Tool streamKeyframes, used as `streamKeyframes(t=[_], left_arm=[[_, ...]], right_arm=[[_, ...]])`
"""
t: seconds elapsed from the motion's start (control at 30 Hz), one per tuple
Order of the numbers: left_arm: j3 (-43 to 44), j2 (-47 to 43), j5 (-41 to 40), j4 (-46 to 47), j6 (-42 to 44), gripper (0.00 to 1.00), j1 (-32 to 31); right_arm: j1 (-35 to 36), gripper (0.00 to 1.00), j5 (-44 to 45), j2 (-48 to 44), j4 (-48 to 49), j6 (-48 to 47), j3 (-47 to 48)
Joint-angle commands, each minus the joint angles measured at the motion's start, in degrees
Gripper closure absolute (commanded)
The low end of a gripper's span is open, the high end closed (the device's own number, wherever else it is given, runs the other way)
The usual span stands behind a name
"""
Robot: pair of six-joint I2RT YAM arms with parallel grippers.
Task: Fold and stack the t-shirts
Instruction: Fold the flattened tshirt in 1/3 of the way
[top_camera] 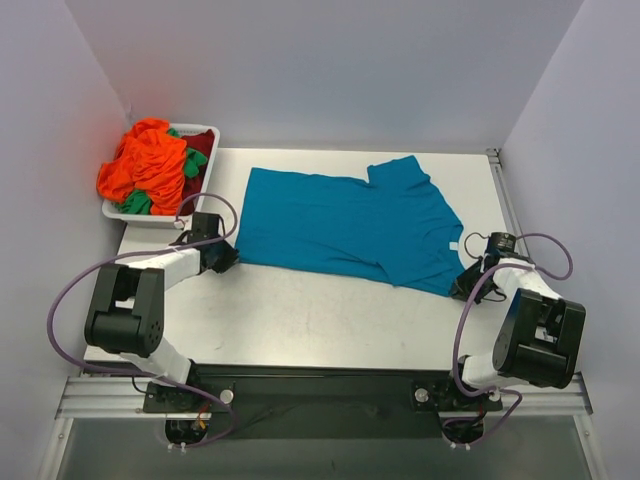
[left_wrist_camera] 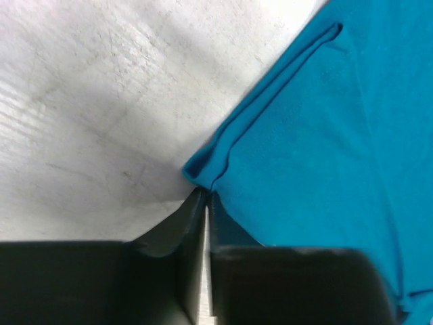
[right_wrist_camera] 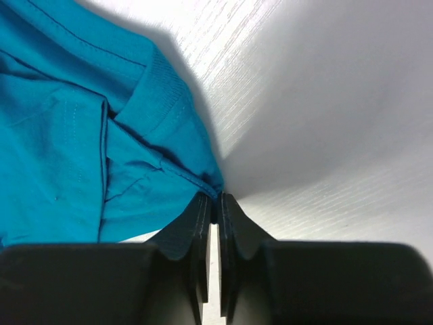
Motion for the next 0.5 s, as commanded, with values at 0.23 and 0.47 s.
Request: streamKeyframes(t=[0.23,0.47], left_arm=[[0.0,-6.3,-8.7,-8.6,0.9,1.00,-0.1],[-7.5,-20.7,-12.1,-15.2,1.0,1.00,0.1]], right_arm=[[-0.4,1.00,3.0,-5.1,-4.7,-0.8,1.2],[-0.5,1.00,5.9,-11.7,-12.8,0.6,-1.5]])
